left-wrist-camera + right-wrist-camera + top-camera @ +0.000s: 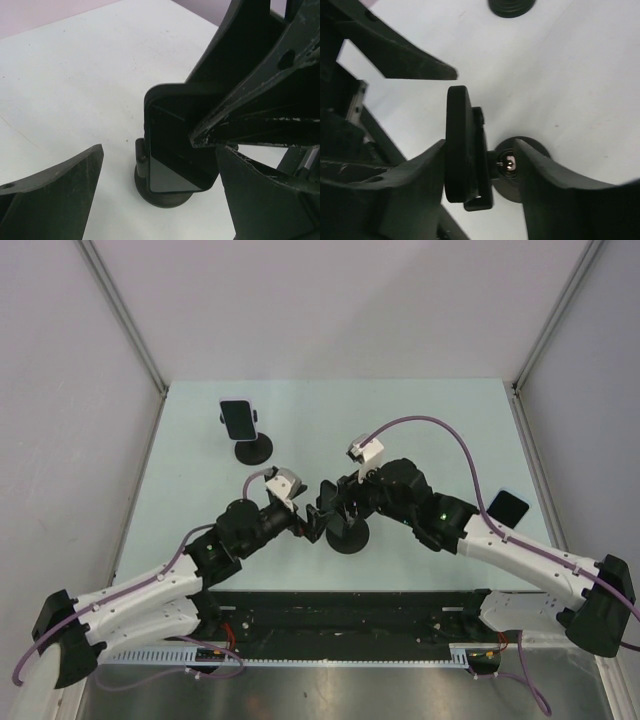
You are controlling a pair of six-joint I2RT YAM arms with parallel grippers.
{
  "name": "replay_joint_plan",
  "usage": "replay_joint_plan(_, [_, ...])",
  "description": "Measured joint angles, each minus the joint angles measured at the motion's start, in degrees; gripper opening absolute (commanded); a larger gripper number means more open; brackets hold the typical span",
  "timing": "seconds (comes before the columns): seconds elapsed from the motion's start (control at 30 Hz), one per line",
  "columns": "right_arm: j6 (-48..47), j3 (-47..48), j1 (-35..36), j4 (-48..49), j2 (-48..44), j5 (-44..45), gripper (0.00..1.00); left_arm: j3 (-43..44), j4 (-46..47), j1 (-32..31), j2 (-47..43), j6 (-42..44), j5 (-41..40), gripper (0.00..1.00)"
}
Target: Remove the phone from the phone stand
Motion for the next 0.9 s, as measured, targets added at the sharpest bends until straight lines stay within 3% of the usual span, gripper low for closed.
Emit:
replay_joint_plan(0.43, [1.6,-0.3,-2.1,-6.2,-10.4,6.6,0.88,10.3,-6.0,-10.1,7.1,-3.4,-15.9,1.0])
replay_joint_plan(0.63, [3.7,-5.4,-5.6,-6.2,-18.2,10.0,0.88,14.7,-8.7,-12.6,10.0,-5.2,-19.8,1.0])
replay_joint_plan(0.9, [6.0,-12.4,-9.6,-4.6,-21.5,8.4,0.87,17.4,-10.2,-15.3,12.8,-8.2,-23.4,1.0])
